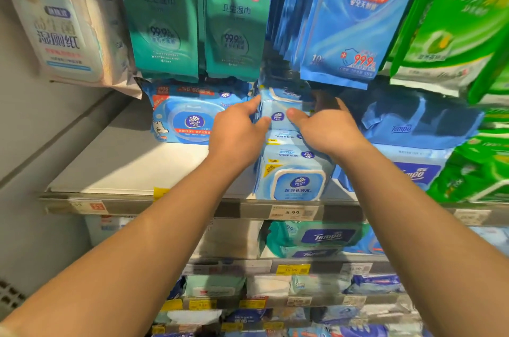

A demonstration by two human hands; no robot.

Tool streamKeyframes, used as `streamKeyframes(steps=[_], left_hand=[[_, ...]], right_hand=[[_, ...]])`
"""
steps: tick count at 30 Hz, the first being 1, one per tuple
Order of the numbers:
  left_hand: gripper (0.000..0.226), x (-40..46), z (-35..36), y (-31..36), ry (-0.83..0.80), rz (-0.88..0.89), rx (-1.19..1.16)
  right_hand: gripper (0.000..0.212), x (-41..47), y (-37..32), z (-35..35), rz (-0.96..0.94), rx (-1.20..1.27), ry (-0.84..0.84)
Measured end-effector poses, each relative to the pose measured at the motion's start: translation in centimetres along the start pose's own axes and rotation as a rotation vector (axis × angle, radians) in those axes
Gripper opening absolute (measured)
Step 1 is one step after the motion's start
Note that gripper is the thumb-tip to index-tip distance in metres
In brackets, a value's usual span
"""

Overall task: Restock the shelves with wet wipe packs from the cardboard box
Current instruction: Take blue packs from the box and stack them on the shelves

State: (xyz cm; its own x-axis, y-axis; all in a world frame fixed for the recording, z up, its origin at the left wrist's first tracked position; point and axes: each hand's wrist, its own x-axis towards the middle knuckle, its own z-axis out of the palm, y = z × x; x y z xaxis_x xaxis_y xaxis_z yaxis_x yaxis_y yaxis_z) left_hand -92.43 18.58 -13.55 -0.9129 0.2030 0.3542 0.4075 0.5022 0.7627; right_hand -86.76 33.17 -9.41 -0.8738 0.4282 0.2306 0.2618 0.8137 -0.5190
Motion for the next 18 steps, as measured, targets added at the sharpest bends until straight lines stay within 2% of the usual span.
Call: streamKeyframes(steps=[4,7,14,18], left_hand=[[0.035,0.7,0.5,0.2,0.06,-0.067,-0.056],[0.036,1.5,0.6,0.4,0.025,-0.118,-0.045],[0.038,2.6,0.0,0.1,0.006,-0.05,-0.071],[0.036,3.0,0.2,-0.5,-0.02,-0.032,0.01]], right_hand=[[0.059,0.7,-0.9,0.4,0.036,0.002,0.06],[0.053,0.6,-1.4,0.5,0.038,-0.02,0.087],[0.058,0.9,-2.1,0.5,0.039,-0.25,0.026],[0.057,1.1,-2.1,0.9,0.105,-0.244,-0.006]])
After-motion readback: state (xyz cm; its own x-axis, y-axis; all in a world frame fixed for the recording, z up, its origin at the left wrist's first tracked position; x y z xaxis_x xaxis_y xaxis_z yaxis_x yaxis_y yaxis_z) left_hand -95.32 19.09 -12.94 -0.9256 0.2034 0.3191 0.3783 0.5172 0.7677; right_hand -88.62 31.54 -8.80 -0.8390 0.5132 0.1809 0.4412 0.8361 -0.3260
